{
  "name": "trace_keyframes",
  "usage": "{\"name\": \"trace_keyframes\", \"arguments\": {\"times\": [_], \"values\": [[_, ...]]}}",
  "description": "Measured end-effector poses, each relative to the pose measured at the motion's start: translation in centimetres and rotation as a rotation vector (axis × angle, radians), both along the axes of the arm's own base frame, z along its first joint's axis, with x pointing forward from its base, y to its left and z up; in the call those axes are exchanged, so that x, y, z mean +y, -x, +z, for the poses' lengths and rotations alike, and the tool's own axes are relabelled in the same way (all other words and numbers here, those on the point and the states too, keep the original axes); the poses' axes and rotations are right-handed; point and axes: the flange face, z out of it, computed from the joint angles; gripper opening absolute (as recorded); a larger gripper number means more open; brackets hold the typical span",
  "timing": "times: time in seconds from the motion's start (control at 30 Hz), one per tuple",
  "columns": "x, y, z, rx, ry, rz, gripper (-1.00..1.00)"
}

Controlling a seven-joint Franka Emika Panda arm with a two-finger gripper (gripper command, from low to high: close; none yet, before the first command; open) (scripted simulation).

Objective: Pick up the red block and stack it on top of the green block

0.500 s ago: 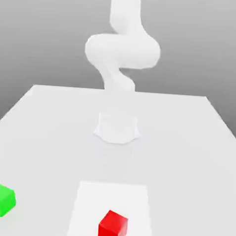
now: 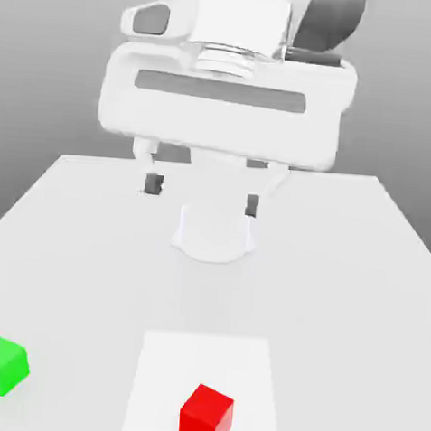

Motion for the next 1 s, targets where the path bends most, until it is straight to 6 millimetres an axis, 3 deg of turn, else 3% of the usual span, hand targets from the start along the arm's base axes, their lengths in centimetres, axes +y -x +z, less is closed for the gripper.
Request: {"name": "trace_keyframes", "arguments": {"times": [0.13, 0.3, 0.5, 0.53, 0.73, 0.8, 0.9, 0.93, 1.0], "values": [[-0.2, -0.3, -7.5, 0.103, -0.041, -0.063, 0.0], [0.4, 0.9, -16.2, 0.227, -0.111, -0.136, 0.0], [0.8, 1.6, -24.7, 0.273, -0.144, -0.167, 0.0], [0.8, 1.7, -25.6, 0.274, -0.143, -0.167, -1.0], [0.8, 1.7, -26.0, 0.273, -0.143, -0.167, -1.0], [0.8, 1.6, -24.6, 0.273, -0.144, -0.168, -1.0], [0.8, 1.6, -21.1, 0.273, -0.144, -0.167, -1.0], [0.1, 1.6, -20.0, 0.273, -0.145, -0.19, -1.0], [-4.9, 1.7, -19.1, 0.264, -0.163, -0.346, -1.0]]}}
